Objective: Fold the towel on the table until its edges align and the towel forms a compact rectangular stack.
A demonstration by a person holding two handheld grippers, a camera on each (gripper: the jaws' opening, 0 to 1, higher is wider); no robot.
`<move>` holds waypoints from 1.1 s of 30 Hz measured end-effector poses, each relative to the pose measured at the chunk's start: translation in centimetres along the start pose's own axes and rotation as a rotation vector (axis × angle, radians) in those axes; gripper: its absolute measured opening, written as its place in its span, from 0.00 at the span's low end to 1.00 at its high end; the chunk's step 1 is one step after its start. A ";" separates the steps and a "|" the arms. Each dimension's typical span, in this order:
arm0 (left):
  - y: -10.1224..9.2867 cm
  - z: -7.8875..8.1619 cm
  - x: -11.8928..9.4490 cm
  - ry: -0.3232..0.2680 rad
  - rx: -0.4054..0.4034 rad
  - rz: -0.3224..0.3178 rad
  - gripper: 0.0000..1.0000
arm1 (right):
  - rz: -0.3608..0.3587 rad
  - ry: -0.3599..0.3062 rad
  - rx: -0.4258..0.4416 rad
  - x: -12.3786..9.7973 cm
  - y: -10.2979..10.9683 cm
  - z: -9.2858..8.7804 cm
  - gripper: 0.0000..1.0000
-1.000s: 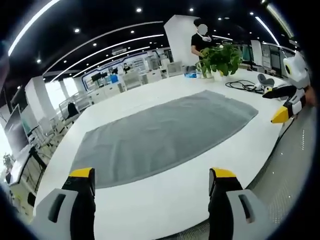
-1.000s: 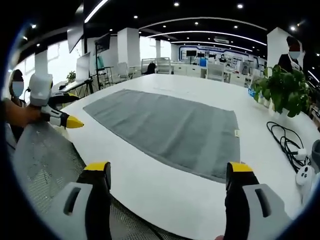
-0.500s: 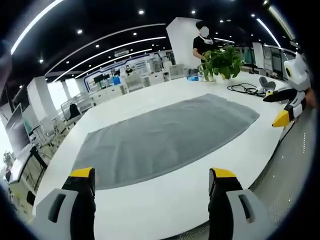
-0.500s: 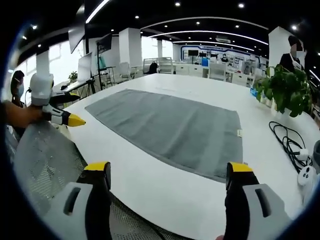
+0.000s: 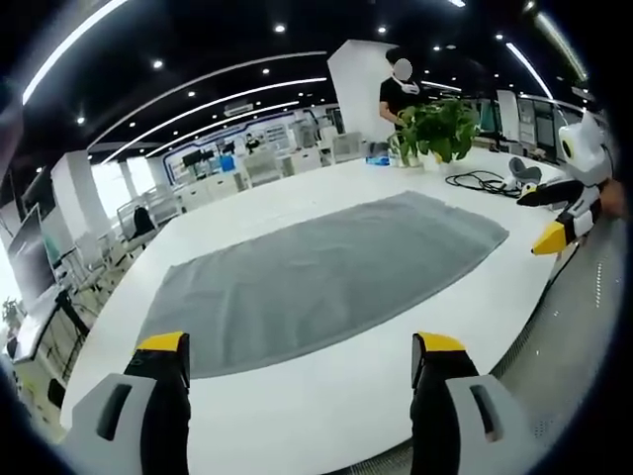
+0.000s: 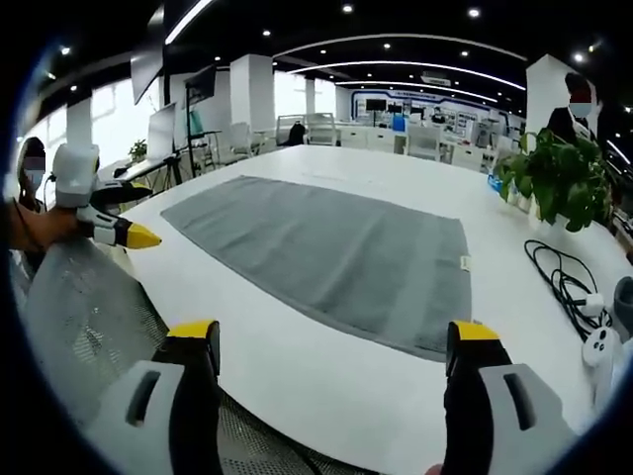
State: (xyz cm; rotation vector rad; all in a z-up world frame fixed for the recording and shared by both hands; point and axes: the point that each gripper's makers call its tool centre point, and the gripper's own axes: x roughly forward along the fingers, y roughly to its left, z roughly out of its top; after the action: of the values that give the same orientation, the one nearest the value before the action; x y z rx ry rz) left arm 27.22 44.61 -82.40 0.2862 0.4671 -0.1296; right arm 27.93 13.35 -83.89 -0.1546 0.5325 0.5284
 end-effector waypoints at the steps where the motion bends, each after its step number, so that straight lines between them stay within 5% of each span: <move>1: 0.0 -0.1 0.0 0.003 -0.002 0.000 0.94 | 0.002 0.005 -0.003 0.0 0.0 -0.1 0.96; 33: 0.6 -0.3 -0.2 0.015 0.005 0.039 0.95 | 0.065 -0.017 -0.015 0.0 1.2 0.4 0.98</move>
State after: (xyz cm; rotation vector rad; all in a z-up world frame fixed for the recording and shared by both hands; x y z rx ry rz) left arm 27.05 45.26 -82.46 0.3008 0.4755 -0.0906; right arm 27.43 14.50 -83.56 -0.1471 0.5180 0.5964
